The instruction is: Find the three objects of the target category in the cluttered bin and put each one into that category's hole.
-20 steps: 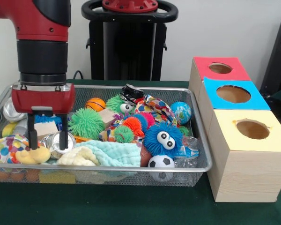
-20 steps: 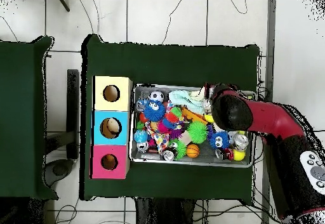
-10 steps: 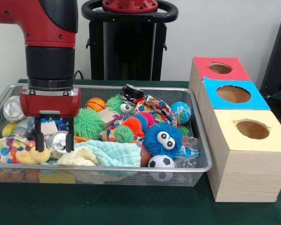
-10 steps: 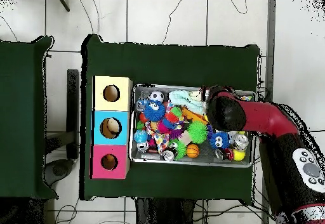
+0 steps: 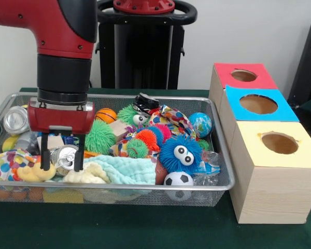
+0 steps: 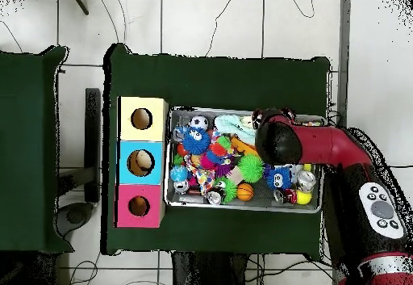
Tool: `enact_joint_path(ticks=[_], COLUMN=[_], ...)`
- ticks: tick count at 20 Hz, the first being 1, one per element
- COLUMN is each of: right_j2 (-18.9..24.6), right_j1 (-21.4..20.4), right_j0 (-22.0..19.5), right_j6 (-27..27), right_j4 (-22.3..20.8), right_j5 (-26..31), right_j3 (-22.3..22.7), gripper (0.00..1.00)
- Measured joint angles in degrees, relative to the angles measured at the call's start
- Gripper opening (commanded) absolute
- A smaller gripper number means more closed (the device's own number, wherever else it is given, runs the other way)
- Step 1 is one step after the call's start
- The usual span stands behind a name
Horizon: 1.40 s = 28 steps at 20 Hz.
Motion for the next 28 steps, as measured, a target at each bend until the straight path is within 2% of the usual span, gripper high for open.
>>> enact_joint_path(ticks=[13, 28], right_j2=[-6.17, -6.75], right_j1=[1.77, 7.77], right_j0=[4.11, 4.36], right_j6=[0.0, 0.01], right_j4=[-0.24, 0.32], right_j5=[4.43, 13.49], right_j3=[-5.11, -9.67], gripper=[1.0, 1.0])
